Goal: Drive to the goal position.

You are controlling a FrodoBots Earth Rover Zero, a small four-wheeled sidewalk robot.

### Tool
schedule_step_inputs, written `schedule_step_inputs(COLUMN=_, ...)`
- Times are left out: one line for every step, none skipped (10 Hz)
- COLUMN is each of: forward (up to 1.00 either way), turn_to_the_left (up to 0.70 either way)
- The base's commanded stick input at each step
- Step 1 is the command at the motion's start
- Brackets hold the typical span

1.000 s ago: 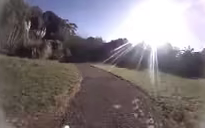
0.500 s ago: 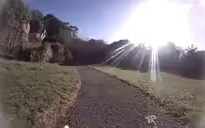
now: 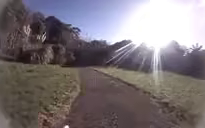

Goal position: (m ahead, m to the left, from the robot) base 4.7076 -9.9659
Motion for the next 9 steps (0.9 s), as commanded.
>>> schedule_step_inputs(forward=1.00, turn_to_the_left=0.00)
schedule_step_inputs(forward=1.00, turn_to_the_left=0.00)
schedule_step_inputs(forward=1.00, turn_to_the_left=0.00)
schedule_step_inputs(forward=1.00, turn_to_the_left=0.00)
schedule_step_inputs(forward=1.00, turn_to_the_left=0.00)
schedule_step_inputs(forward=1.00, turn_to_the_left=0.00)
schedule_step_inputs(forward=1.00, turn_to_the_left=0.00)
schedule_step_inputs(forward=1.00, turn_to_the_left=0.00)
schedule_step_inputs(forward=1.00, turn_to_the_left=0.00)
